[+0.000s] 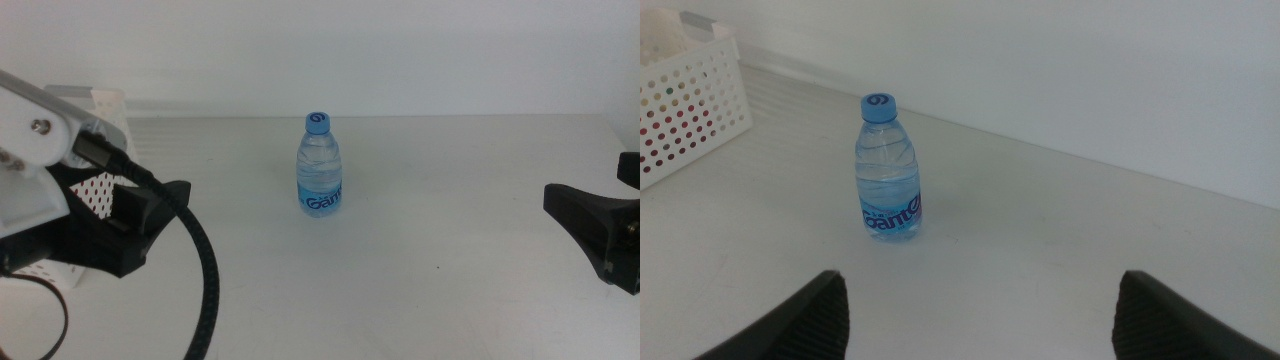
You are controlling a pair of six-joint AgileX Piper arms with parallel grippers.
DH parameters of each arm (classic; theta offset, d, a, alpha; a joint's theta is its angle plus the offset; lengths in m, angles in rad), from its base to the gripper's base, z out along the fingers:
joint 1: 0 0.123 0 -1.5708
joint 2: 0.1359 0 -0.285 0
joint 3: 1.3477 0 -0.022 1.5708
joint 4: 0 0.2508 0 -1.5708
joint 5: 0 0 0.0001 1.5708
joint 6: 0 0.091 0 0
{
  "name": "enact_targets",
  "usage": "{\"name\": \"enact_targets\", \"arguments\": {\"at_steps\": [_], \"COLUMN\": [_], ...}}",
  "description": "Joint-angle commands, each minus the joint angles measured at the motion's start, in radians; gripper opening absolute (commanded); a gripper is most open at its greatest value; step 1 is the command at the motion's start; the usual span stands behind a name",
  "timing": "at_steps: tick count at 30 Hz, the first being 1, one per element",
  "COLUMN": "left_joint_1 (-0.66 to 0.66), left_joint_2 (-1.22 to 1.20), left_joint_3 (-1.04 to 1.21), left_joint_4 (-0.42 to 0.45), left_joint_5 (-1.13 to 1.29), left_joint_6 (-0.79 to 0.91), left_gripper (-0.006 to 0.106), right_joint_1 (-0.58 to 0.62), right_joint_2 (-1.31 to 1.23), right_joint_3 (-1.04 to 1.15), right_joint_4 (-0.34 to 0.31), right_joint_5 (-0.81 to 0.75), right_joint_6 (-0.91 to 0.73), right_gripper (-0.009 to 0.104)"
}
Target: Use arms to grab the bottles and put them into the dustbin to the left of the table.
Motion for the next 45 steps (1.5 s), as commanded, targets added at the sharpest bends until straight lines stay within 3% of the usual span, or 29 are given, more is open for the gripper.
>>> {"name": "enact_targets", "arguments": {"at_steps": [1, 15, 22, 35, 45], "left_joint_1": [-0.004, -0.050, -0.114, -0.115, -0.106], "left_joint_2": [-0.004, 0.206, 0.322, 0.596, 0.841], "left_joint_3": [-0.028, -0.041, 0.059, 0.269, 0.189], "left_joint_4": [-0.004, -0.035, -0.035, 0.003, 0.002], "left_joint_5": [-0.117, -0.489, -0.735, -1.249, -1.399], "left_joint_6": [-0.013, -0.022, -0.046, -0.174, -0.189], "left_gripper": [0.086, 0.086, 0.086, 0.086, 0.086], "right_joint_1": [-0.005, -0.005, -0.005, -0.005, -0.005], "right_joint_2": [-0.001, -0.001, -0.001, -0.001, -0.001], "right_joint_3": [-0.030, -0.030, -0.030, -0.030, -0.030], "right_joint_4": [-0.010, -0.010, -0.010, -0.010, -0.010], "right_joint_5": [-0.067, -0.067, -0.067, -0.067, -0.067], "right_joint_6": [-0.007, -0.007, -0.007, -0.007, -0.007], "right_gripper": [0.072, 0.072, 0.072, 0.072, 0.072]}}
